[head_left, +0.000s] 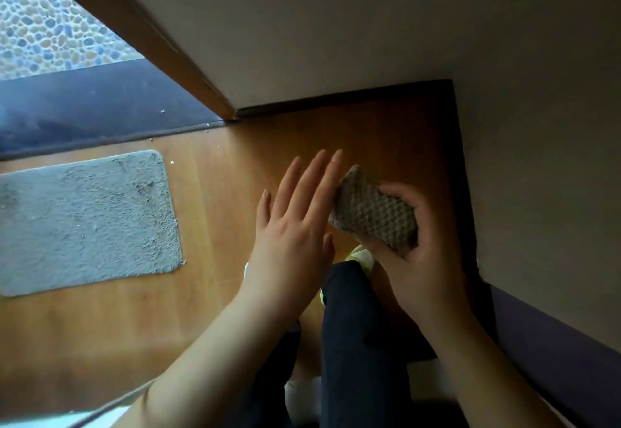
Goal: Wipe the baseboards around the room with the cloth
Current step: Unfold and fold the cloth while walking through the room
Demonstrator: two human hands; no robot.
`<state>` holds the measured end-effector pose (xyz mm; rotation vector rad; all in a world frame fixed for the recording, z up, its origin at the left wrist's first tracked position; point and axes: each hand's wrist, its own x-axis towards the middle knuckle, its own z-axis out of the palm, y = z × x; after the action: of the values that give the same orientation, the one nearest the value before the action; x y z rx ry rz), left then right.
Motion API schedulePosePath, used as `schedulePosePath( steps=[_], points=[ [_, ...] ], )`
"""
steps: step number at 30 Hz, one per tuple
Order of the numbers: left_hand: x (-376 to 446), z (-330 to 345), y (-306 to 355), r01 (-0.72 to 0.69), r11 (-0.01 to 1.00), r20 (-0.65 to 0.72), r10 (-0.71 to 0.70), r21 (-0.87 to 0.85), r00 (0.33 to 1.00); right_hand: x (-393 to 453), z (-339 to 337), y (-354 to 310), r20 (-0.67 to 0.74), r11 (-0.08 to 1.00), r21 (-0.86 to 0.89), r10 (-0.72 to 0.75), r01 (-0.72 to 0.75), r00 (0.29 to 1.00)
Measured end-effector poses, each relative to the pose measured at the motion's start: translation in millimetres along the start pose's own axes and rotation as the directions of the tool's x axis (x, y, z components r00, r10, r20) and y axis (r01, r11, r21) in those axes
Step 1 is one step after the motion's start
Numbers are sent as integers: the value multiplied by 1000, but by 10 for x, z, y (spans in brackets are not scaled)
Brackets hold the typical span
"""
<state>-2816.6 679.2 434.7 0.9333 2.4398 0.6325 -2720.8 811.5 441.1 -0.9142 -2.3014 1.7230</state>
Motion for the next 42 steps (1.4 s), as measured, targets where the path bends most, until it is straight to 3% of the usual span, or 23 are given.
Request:
schedulePosePath(
  steps=[9, 14, 18, 22, 28, 33, 38, 42],
  points=[
    [-904, -1582, -69, -171, 983, 82, 165, 72, 983, -742, 251, -1462, 144, 997, 51, 48, -56, 988],
    [-1320, -2293, 47, -211, 977, -4, 211, -5, 977, -1052, 340, -2244, 207, 996, 92, -13, -7, 978],
    [-1627, -2558, 149, -177, 974, -90, 166, -140, 982, -1232, 296, -2644, 298, 986, 156, 15, -64, 955],
    [-1786, -2681, 228, -182, 960, -154, 152, -210, 976, -1304, 246, -2820, 303, 969, 213, 60, -129, 951],
    [-1979, -2899, 366, -162, 911, -263, 62, -379, 963, -1388, 183, -3011, 338, 987, 147, 6, -59, 941],
    [-2184, -2972, 401, -112, 883, -264, -14, -456, 964, -1443, 144, -3056, 348, 987, 158, -59, 3, 936],
    [-2352, -2982, 481, -52, 841, -244, -96, -538, 965, -1447, 123, -3023, 376, 950, 309, -83, -40, 923],
    [-2427, -2965, 677, -57, 818, -285, -134, -573, 949, -1432, -2, -3029, 506, 890, 435, -116, -137, 854]
  ],
)
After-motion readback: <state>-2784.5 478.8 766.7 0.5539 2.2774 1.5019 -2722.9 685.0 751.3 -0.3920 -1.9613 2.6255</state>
